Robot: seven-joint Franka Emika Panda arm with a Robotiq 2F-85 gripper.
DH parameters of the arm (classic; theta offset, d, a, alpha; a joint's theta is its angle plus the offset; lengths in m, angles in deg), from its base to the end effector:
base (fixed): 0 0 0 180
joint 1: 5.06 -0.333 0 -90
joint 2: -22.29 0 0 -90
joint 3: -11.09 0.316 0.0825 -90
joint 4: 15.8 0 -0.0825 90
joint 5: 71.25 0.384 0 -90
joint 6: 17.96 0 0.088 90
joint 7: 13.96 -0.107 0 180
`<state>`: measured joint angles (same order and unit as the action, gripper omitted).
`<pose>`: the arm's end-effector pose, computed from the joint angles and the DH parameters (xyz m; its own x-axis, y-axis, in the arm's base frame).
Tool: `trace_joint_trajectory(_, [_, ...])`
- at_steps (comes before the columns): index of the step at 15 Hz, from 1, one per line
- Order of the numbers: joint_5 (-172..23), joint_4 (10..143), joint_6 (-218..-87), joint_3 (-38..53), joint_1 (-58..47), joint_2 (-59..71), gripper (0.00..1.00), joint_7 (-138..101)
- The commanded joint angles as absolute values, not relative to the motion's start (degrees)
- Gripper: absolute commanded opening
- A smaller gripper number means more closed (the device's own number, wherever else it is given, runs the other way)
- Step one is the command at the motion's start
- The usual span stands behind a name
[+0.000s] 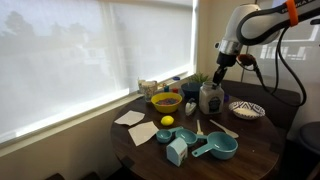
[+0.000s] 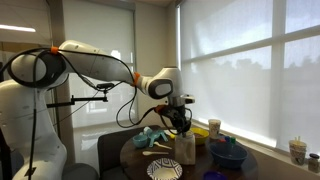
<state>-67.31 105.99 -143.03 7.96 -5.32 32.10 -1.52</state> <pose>0.5239 -0.0249 0.5069 0.9637 0.1268 0.2351 0.1360 -0.9905 -0.0229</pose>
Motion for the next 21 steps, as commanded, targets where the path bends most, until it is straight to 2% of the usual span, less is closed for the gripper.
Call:
trace_joint_trajectory(1, [-67.3, 103.1, -138.8, 7.6, -4.9, 29.8, 0.68, 0.7])
trace_joint_trajectory(2, [-67.6, 102.5, -137.8, 7.5, -4.7, 29.3, 0.76, 0.9])
trace_joint_trajectory(5, [-67.6, 101.0, -135.5, 7.3, -4.6, 27.7, 0.82, 1.9])
trace_joint_trajectory(8, [-68.0, 99.4, -133.6, 7.5, -4.7, 26.1, 0.75, 2.3])
trace_joint_trajectory(9, [-68.3, 99.0, -133.4, 7.7, -4.7, 25.8, 0.70, 2.1])
trace_joint_trajectory(10, [-68.4, 98.5, -133.1, 7.8, -4.8, 25.4, 0.51, 2.2])
trace_joint_trajectory(11, [-68.7, 98.2, -132.8, 8.0, -4.9, 25.1, 0.47, 2.2])
trace_joint_trajectory(14, [-69.5, 97.9, -132.4, 8.4, -5.0, 24.2, 0.24, 2.0])
trace_joint_trajectory(15, [-69.8, 98.1, -132.3, 8.5, -4.9, 23.8, 0.20, 2.1])
trace_joint_trajectory(17, [-70.7, 97.7, -132.1, 8.5, -4.9, 23.4, 0.24, 2.0])
trace_joint_trajectory(18, [-70.9, 97.5, -131.9, 8.5, -4.9, 23.3, 0.32, 2.0])
trace_joint_trajectory(19, [-71.1, 97.4, -131.7, 8.5, -4.9, 23.4, 0.45, 1.9])
trace_joint_trajectory(21, [-71.4, 97.1, -131.3, 8.7, -4.9, 23.3, 0.55, 1.9])
